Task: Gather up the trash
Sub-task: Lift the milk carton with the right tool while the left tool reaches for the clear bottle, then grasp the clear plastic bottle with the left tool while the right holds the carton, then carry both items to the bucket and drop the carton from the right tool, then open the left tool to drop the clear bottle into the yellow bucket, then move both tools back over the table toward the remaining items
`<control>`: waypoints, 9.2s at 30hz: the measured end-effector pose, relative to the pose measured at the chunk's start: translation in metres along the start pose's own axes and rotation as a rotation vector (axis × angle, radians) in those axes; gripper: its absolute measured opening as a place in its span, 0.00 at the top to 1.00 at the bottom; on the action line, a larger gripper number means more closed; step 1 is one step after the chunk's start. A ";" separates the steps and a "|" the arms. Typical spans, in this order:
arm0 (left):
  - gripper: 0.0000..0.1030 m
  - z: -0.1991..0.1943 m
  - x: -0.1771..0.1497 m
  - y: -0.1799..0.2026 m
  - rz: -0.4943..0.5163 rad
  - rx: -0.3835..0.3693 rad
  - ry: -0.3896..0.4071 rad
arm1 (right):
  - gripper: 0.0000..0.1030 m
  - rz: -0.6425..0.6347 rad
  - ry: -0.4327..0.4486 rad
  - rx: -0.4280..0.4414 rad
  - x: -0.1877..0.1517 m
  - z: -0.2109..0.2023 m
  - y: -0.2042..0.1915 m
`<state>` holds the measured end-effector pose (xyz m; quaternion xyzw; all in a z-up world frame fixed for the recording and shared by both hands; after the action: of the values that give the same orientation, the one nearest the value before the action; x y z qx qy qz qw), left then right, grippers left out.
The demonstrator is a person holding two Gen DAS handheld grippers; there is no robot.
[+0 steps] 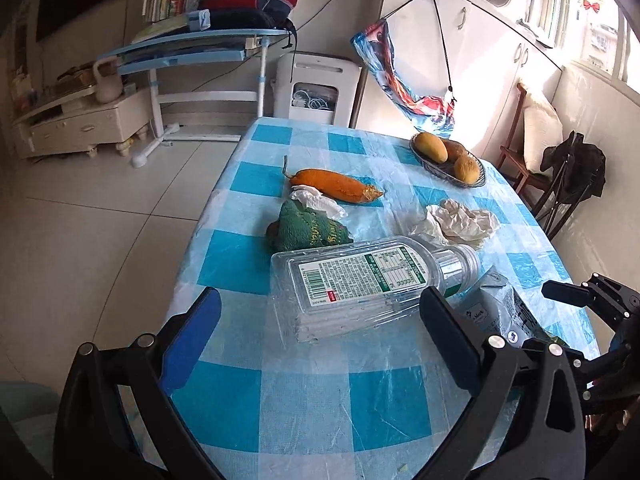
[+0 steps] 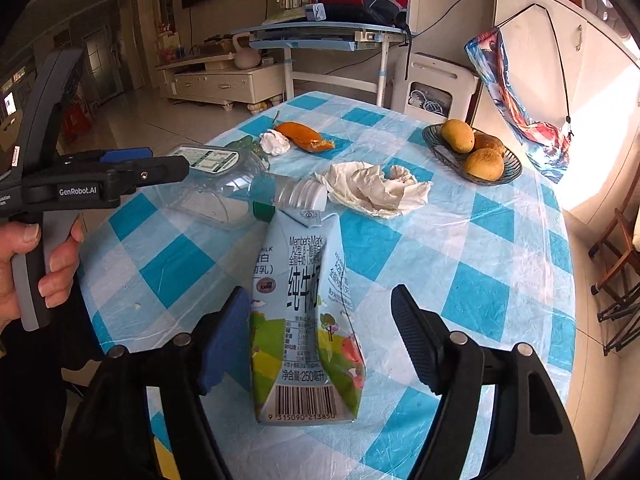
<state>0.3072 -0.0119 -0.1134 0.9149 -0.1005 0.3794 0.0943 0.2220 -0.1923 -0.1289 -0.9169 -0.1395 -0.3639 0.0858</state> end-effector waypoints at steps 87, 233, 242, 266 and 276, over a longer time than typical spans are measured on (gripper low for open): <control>0.15 0.014 -0.049 0.075 0.316 -0.050 -0.184 | 0.34 0.039 -0.119 0.133 -0.027 0.006 -0.009; 0.09 -0.144 -0.149 0.097 0.176 0.064 0.062 | 0.27 0.476 0.194 0.101 -0.112 -0.128 -0.027; 0.08 -0.120 -0.084 0.043 0.073 0.119 0.095 | 0.27 0.305 0.162 0.121 -0.059 -0.104 -0.031; 0.08 0.015 0.024 -0.009 -0.075 0.151 0.067 | 0.27 0.181 0.120 0.070 0.067 0.021 0.042; 0.08 0.067 0.047 -0.014 -0.075 0.166 0.006 | 0.35 0.271 0.026 0.109 0.066 0.070 0.064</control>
<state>0.3888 -0.0201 -0.1282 0.9216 -0.0339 0.3853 0.0324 0.3331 -0.2219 -0.1374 -0.9166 -0.0329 -0.3526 0.1856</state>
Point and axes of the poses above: each gripper's, at about its wrist camera, not at the fingertips, and z roughly the way its jaws point, y to its right, x to its top, the point moved 10 cm from there along z, roughly the way its jaws point, and after that the axes turned 3 degrees about z, right-handed, at the moved point
